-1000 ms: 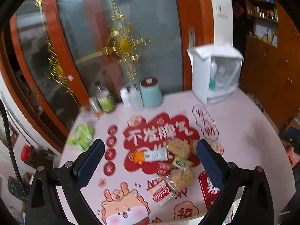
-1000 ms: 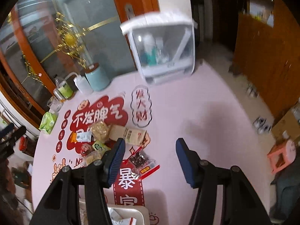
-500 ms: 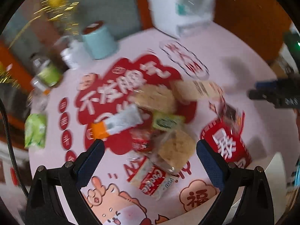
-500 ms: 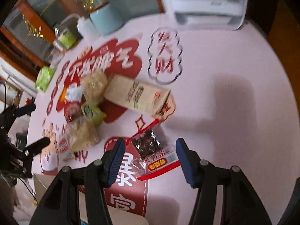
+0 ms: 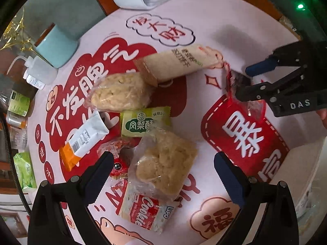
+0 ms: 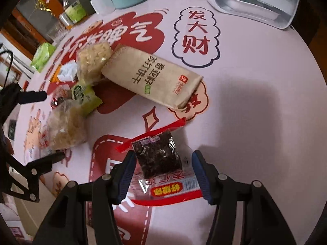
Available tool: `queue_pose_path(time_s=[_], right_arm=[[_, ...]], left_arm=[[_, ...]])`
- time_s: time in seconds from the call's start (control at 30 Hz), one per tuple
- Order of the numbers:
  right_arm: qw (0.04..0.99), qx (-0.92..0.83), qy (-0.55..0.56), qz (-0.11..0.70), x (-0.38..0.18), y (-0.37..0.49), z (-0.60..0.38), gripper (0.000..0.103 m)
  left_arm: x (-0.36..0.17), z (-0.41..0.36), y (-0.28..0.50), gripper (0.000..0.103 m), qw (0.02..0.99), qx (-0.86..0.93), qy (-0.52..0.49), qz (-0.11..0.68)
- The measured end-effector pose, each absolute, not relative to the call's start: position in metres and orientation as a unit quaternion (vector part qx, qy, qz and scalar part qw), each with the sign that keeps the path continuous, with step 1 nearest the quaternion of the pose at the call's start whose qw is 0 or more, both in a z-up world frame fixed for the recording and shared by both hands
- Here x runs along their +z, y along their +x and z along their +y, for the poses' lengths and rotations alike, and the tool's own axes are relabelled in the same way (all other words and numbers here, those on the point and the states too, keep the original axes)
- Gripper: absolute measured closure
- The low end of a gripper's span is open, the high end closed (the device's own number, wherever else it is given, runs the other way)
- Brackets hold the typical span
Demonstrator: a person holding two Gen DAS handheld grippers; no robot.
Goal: Organize snacks
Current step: 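Grasp the clear puffed-snack bag with the left tool while the right tool grasps the dark snack pack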
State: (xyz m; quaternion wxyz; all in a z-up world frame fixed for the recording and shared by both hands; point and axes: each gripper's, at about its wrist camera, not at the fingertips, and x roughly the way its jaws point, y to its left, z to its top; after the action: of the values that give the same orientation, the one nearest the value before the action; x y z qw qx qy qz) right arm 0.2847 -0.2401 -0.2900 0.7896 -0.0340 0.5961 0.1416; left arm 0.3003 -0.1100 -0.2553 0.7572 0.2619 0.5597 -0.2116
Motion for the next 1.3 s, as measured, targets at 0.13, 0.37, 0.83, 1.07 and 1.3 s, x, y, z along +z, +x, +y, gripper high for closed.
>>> queue_pose_path(time_s=[0.13, 0.37, 0.83, 1.07, 1.3], right_arm=[[0.794, 0.135, -0.071, 0.588, -0.292, 0.282, -0.231, 0.045], [0.807, 0.129, -0.109, 0.566, -0.291, 0.274, -0.223, 0.057], [0.844, 0.083, -0.059, 0.526, -0.231, 0.246, -0.255, 0.061], [0.876, 0.088, -0.025, 0.474, -0.154, 0.190, -0.248, 0.061], [0.907, 0.084, 0.009, 0.412, -0.084, 0.107, -0.226, 0.061]], left_arm=[[-0.268, -0.108, 0.307, 0.005, 0.749, -0.206, 0.263, 0.573], [-0.290, -0.106, 0.310, 0.011, 0.734, -0.196, 0.275, 0.590], [-0.257, -0.092, 0.301, 0.044, 0.770, -0.167, 0.209, 0.579], [-0.158, -0.065, 0.267, 0.044, 0.824, -0.168, 0.156, 0.518], [-0.077, -0.041, 0.198, 0.044, 0.859, -0.149, 0.127, 0.473]])
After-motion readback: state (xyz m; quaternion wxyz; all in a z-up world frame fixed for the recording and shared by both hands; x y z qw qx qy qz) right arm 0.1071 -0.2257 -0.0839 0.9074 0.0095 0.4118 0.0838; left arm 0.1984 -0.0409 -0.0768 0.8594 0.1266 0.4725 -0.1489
